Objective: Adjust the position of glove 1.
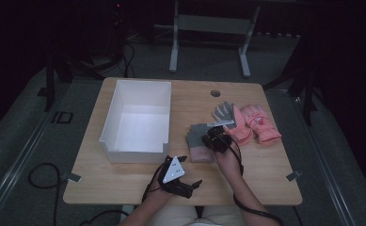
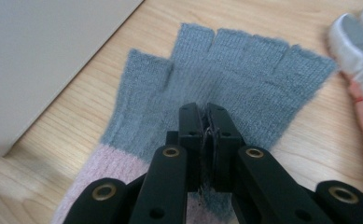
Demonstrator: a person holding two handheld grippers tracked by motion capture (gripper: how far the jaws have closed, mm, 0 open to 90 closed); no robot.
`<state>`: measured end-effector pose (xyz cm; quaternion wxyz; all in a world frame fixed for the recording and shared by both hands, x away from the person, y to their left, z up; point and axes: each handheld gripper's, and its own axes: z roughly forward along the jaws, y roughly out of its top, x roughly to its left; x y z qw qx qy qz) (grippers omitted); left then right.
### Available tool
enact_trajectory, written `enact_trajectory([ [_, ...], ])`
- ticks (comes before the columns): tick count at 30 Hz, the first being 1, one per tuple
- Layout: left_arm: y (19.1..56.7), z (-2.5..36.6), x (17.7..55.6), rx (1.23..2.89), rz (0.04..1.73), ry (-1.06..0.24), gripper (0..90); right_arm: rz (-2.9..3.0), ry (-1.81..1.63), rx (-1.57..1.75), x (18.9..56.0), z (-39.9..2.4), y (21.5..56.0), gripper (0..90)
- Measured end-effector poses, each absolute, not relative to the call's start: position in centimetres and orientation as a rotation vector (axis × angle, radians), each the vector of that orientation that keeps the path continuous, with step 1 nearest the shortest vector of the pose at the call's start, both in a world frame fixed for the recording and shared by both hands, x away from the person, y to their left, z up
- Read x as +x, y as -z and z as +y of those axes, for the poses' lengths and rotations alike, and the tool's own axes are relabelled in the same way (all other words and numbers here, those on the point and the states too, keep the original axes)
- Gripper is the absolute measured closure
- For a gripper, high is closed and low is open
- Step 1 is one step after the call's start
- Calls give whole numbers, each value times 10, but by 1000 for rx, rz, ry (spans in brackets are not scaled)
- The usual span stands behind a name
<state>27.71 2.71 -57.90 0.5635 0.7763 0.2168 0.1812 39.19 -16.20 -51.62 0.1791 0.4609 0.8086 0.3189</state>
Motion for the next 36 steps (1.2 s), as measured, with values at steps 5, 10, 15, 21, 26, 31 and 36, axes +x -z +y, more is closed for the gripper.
enact_trajectory([
  [5, 579, 27, 277, 1828, 513, -423, 12, 2320, -858, 1297, 397, -159, 530, 855],
  [10, 579, 26, 277, 1834, 514, -420, 13, 2341, -852, 1297, 401, -160, 539, 849],
  [15, 579, 27, 277, 1834, 515, -426, 12, 2359, -857, 1274, 402, -161, 537, 800],
  [21, 572, 22, 277, 1837, 484, -430, 12, 2367, -893, 1196, 400, -171, 520, 705],
  [26, 550, 4, 286, 1920, 470, -472, 31, 2345, -929, 1170, 404, -185, 502, 685],
  [31, 537, -15, 303, 2050, 518, -455, 43, 2318, -963, 1192, 413, -193, 491, 686],
  [36, 535, -28, 315, 2206, 441, -516, 134, 2329, -960, 1235, 429, -194, 495, 677],
])
